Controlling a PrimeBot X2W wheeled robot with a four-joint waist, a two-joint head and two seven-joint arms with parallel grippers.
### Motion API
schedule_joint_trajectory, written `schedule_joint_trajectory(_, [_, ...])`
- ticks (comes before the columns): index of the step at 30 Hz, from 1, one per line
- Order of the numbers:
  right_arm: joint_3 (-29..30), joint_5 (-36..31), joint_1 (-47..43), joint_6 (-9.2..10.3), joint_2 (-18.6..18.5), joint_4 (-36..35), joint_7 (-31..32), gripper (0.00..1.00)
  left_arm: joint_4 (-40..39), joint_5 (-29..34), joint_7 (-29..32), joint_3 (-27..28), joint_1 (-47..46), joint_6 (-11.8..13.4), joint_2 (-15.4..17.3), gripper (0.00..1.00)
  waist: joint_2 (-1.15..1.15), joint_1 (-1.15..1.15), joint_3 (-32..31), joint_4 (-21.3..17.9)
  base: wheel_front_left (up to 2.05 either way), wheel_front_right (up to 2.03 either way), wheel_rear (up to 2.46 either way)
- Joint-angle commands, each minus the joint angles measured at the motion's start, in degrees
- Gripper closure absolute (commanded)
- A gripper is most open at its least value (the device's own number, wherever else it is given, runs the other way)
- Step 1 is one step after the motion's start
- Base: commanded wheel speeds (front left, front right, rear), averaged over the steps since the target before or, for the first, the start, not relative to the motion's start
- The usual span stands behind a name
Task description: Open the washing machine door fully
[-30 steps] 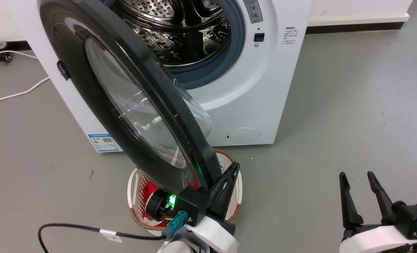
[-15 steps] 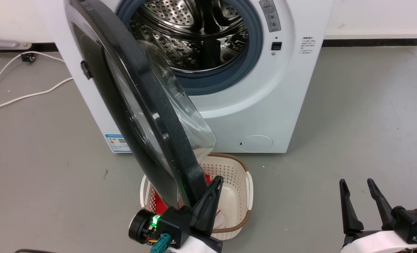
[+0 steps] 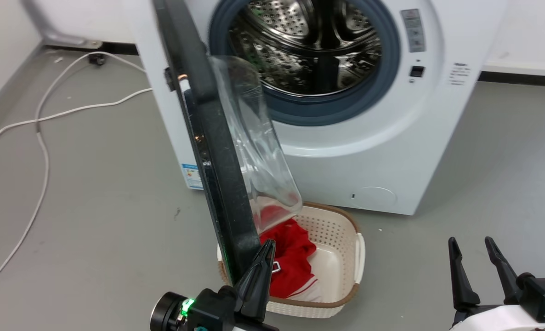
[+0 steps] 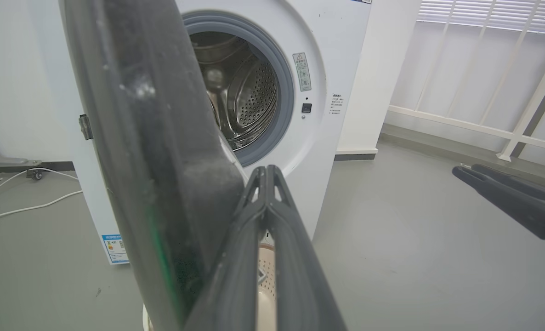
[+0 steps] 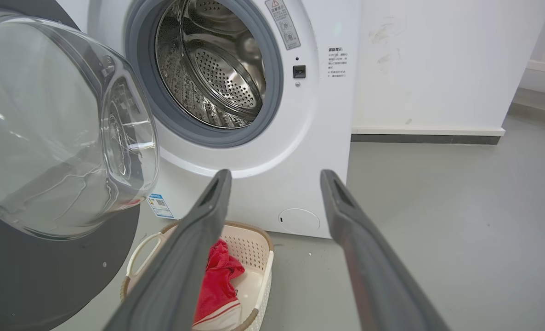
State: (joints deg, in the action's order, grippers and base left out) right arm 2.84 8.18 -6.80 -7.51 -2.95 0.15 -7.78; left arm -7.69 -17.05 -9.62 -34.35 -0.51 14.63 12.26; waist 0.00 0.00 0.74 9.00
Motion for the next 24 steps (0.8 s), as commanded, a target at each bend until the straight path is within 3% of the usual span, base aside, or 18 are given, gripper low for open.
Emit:
schedule_joint_trajectory(1, [0.40,0.06,-0.49,0.04,0.16,-0.42,-0.12,0.00,-0.42,0.02,0.35,0.59,1.07,0.82,0.72,1.00,0.00,0.00,0.08,2.95,0.00,0.00,0.00])
schedule_joint_trajectory(15, [0.76,-0.11,0.62,0.04,0.12,-0.81,-0.05,0.00,-1.12,-2.28,-1.08,5.41,2.47,3.38,2.43,1.00,0.00,0.00,0.74,14.91,0.00,0.00,0.00])
schedule_joint_trajectory(24, [0.31,-0.34,1.35,0.04,0.12,-1.08,0.34,0.00,2.39,-7.02,-2.99,12.12,0.35,2.50,3.98,1.00,0.00,0.00,1.77,16.45,0.00,0.00,0.00])
